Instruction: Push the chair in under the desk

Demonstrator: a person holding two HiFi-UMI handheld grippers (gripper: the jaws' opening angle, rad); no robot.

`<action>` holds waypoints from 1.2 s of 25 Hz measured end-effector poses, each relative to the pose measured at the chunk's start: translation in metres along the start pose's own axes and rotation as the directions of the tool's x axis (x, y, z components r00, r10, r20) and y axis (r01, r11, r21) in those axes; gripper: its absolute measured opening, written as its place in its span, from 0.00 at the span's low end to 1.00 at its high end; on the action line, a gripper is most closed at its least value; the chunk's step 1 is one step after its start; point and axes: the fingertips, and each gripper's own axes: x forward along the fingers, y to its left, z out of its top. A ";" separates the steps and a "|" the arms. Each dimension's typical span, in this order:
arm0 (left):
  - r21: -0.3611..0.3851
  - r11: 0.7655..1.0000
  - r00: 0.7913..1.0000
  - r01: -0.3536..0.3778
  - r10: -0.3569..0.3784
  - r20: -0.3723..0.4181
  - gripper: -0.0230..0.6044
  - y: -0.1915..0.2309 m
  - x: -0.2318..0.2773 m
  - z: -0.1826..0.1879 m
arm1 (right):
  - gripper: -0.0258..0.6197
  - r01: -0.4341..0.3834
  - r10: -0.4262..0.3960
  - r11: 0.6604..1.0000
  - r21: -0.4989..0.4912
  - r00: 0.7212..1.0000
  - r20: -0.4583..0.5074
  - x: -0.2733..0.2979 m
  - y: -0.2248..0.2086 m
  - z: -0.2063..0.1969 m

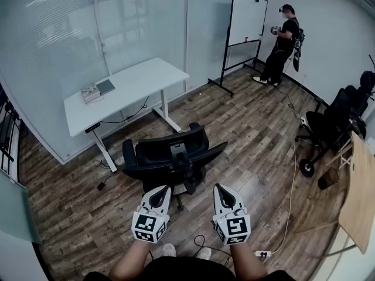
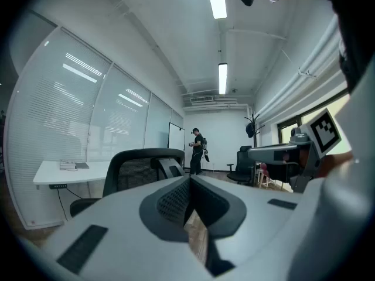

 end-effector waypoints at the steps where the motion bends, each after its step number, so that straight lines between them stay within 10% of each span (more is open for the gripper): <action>1: 0.003 1.000 1.000 0.001 -0.001 -0.007 0.06 -0.001 -0.003 -0.001 | 0.04 0.001 -0.001 1.000 0.009 1.000 0.001 -0.003 0.002 -0.001; 15: 0.030 0.999 1.000 -0.024 0.024 -0.018 0.06 -0.003 -0.006 -0.003 | 0.05 0.009 -0.012 0.998 0.067 0.999 0.037 -0.013 -0.012 0.003; 30: 0.108 0.986 0.991 -0.128 0.131 -0.025 0.06 -0.030 -0.005 0.000 | 0.05 -0.112 0.113 0.991 -0.075 0.994 0.008 -0.028 -0.030 -0.006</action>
